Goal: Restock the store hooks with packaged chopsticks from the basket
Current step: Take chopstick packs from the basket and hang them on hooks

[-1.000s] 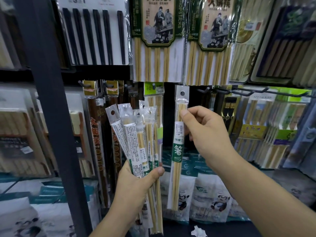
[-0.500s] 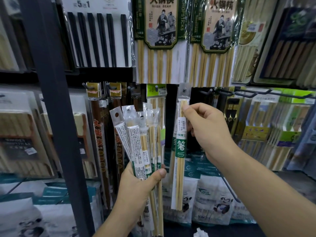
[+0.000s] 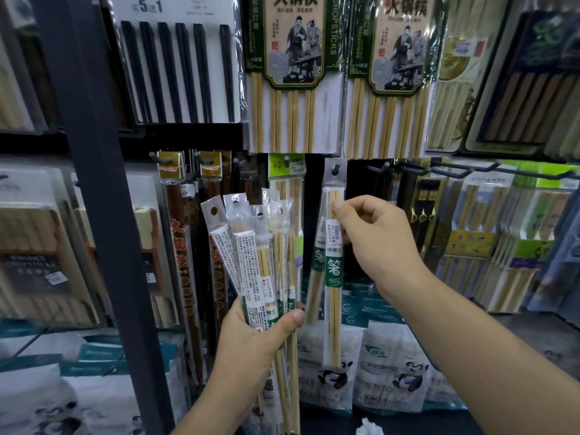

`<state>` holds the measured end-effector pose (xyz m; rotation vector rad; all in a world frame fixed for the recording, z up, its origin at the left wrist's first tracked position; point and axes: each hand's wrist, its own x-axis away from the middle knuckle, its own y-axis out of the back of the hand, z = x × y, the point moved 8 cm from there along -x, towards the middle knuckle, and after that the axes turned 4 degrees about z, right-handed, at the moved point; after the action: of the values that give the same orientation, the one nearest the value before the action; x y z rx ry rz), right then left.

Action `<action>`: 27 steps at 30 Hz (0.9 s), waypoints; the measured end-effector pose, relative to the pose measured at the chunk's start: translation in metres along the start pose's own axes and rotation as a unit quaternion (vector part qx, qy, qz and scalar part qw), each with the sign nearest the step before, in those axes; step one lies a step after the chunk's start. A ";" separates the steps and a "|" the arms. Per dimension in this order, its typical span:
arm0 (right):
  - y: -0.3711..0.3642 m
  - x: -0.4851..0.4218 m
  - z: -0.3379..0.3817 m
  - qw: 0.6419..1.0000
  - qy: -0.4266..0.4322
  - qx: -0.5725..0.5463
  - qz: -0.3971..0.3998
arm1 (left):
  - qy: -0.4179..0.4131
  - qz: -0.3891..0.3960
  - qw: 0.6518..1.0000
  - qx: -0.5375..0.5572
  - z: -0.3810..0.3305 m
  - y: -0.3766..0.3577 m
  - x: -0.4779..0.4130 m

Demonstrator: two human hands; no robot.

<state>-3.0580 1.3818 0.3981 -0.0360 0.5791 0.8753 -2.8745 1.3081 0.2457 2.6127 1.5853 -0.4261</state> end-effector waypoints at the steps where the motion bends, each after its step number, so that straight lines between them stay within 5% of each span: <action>1: 0.001 -0.001 -0.002 1.000 0.000 0.014 -0.004 | 0.001 0.001 1.000 -0.001 -0.001 0.000 0.000; 10: 0.009 0.015 -0.024 0.997 -0.018 0.052 -0.050 | -0.011 0.002 1.000 0.009 -0.009 -0.005 0.002; 17: -0.039 0.051 -0.030 0.990 -0.038 0.001 0.135 | -0.022 0.021 0.999 0.027 -0.015 -0.013 0.004; 27: -0.014 0.038 -0.012 0.996 -0.011 -0.057 0.066 | -0.010 0.011 0.999 0.041 -0.012 -0.012 0.004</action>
<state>-3.0343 1.3965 0.3667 -0.0910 0.5144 1.0356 -2.8812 1.3193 0.2570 2.6732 1.5654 -0.5247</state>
